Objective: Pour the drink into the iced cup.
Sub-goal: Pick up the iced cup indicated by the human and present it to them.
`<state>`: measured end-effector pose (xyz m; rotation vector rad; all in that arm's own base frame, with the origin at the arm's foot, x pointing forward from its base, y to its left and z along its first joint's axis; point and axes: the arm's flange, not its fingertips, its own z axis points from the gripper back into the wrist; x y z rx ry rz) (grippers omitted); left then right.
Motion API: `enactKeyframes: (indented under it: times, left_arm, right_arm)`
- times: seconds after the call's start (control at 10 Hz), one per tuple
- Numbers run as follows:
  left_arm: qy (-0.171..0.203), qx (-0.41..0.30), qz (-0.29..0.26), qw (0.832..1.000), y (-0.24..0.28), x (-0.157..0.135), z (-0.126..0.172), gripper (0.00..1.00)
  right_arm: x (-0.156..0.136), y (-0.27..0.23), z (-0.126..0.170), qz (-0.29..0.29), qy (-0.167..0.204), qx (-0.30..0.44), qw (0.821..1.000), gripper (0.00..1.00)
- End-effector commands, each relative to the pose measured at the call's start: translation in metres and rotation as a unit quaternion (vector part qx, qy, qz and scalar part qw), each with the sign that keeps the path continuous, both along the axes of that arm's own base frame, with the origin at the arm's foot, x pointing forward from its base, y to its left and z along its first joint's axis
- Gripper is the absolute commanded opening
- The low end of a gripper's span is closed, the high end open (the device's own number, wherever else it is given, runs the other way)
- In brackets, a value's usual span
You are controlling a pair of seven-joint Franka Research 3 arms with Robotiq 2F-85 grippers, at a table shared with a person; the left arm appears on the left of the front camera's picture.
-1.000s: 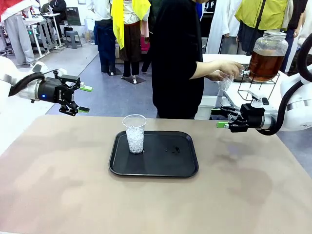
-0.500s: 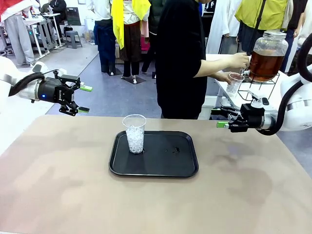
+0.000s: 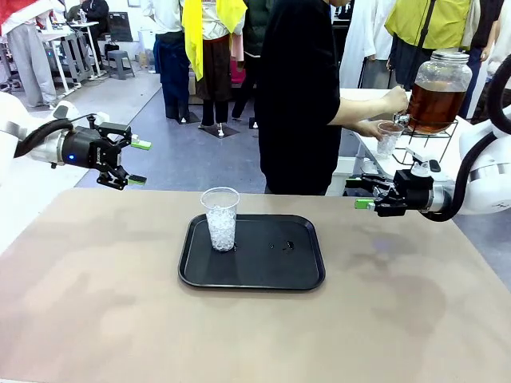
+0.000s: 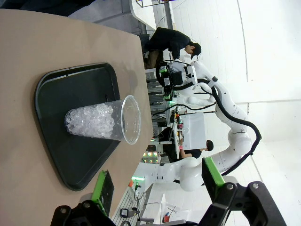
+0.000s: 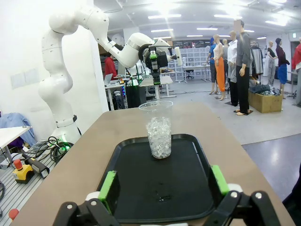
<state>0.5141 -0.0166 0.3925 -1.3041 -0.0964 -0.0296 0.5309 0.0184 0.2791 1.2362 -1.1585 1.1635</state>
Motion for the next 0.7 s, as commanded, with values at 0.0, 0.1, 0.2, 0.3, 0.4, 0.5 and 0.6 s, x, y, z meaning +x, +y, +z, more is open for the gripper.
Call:
enactKeyframes:
  times: [0.0,0.1,0.2,0.3,0.4,0.5,0.6]
  left_arm:
    - [-0.001,0.000,0.000,1.000,0.0001,0.0000,0.0016,1.00]
    - [-0.001,0.000,0.000,1.000,0.0001,0.0000,0.0016,1.00]
    - [-0.001,0.000,0.000,1.000,0.0001,0.0000,0.0016,1.00]
    - [-0.001,0.000,0.000,1.000,0.0001,0.0000,0.0016,1.00]
    - [-0.001,0.000,0.000,1.000,0.0001,0.0000,0.0016,1.00]
    - [-0.001,0.000,0.000,1.000,0.0001,0.0000,0.0016,1.00]
    - [-0.001,0.000,0.000,1.000,0.0001,0.0000,0.0016,1.00]
  right_arm:
    - [-0.0003,-0.0006,0.0031,0.001,-0.003,0.003,1.000,1.00]
    - [-0.0003,-0.0006,0.0031,0.001,-0.003,0.003,1.000,1.00]
    - [-0.0003,-0.0006,0.0031,0.001,-0.003,0.003,1.000,1.00]
    - [-0.0003,-0.0006,0.0031,0.001,-0.003,0.003,1.000,1.00]
    - [-0.0003,-0.0006,0.0031,0.001,-0.003,0.003,1.000,1.00]
    - [-0.0003,-0.0006,0.0031,0.001,-0.003,0.003,1.000,1.00]
    - [-0.0003,-0.0006,0.0031,0.001,-0.003,0.003,1.000,1.00]
